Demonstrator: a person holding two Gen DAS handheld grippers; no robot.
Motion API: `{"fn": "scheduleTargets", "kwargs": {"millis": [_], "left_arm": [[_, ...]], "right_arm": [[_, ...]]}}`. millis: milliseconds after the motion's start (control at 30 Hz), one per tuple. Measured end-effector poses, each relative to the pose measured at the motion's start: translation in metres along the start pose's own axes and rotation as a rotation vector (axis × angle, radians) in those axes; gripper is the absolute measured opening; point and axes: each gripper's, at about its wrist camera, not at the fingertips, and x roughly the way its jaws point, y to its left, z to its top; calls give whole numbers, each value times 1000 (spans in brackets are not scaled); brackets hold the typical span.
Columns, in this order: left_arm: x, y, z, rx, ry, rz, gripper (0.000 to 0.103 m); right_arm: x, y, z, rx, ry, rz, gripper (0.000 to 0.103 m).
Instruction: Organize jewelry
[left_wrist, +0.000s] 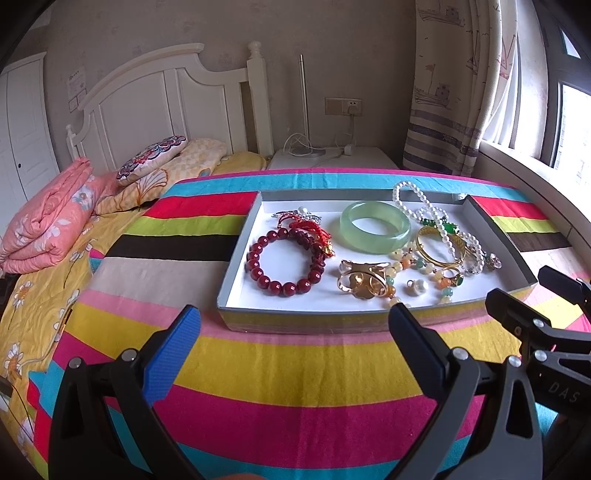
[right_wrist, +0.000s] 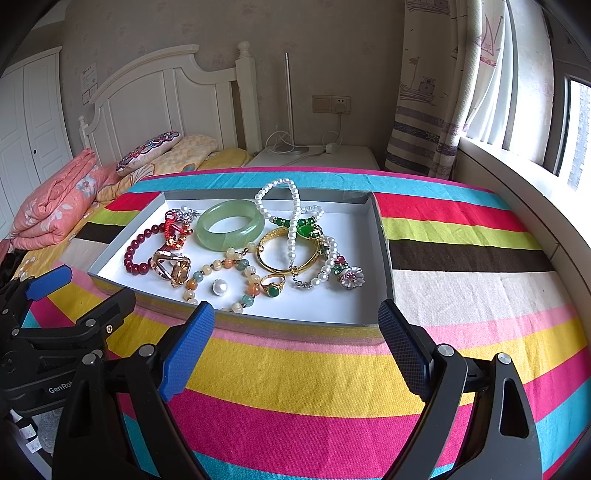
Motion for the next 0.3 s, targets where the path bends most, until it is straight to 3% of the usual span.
{"fn": "scheduleTargets", "kwargs": {"millis": [300], "left_arm": [[-13, 8, -10, 16, 79, -5, 101]], "right_arm": [[-9, 0, -2, 7, 32, 20, 87]]}}
